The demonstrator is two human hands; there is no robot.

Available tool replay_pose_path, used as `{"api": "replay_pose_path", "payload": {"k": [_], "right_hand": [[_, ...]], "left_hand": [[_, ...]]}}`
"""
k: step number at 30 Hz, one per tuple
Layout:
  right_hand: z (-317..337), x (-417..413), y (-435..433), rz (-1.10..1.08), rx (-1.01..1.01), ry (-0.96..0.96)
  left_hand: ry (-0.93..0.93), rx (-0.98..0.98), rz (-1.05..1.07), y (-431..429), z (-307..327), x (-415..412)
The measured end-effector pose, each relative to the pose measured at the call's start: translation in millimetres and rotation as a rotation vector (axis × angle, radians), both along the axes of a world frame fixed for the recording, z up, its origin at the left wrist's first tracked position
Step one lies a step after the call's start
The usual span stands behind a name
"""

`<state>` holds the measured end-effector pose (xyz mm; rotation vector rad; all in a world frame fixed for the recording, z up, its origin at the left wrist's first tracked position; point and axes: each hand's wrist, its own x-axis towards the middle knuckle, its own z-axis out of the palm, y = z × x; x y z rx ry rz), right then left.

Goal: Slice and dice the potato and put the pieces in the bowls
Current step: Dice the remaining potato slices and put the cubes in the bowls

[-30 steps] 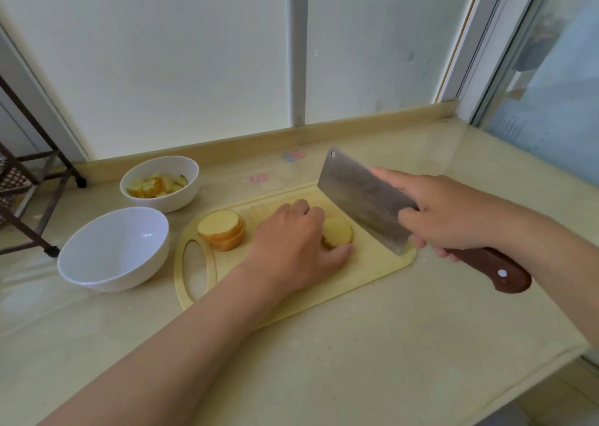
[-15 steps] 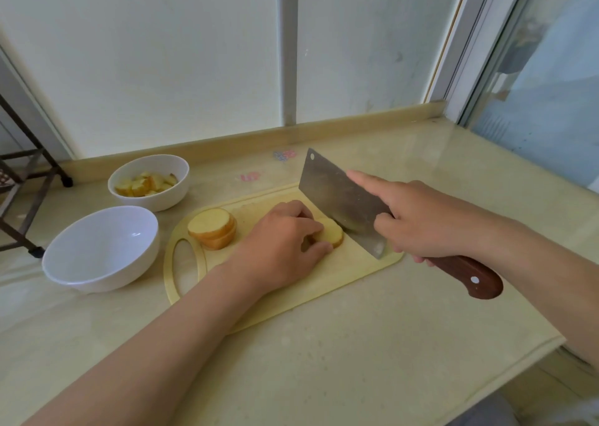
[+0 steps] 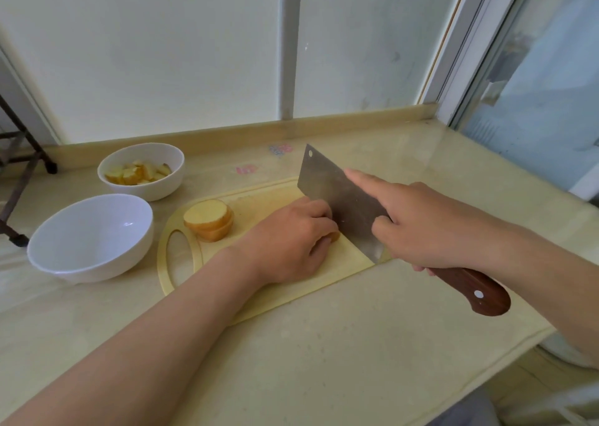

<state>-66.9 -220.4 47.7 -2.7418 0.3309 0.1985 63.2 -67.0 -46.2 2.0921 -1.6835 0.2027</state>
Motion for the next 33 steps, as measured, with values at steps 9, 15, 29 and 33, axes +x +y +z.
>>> {"api": "replay_pose_path", "payload": {"k": [9, 15, 29, 33], "right_hand": [[15, -13, 5, 0.01, -0.059, 0.128], [-2, 32, 19, 0.002, -0.054, 0.037], [-4, 9, 16, -0.029, 0.015, -0.062], [-4, 5, 18, -0.009, -0.019, -0.035]], "left_hand": [[0.016, -0.037, -0.007, 0, -4, 2], [0.04, -0.061, -0.016, 1, -4, 4], [-0.021, -0.115, -0.028, 10, -5, 4], [-0.023, -0.125, -0.023, 10, -6, 3]]}}
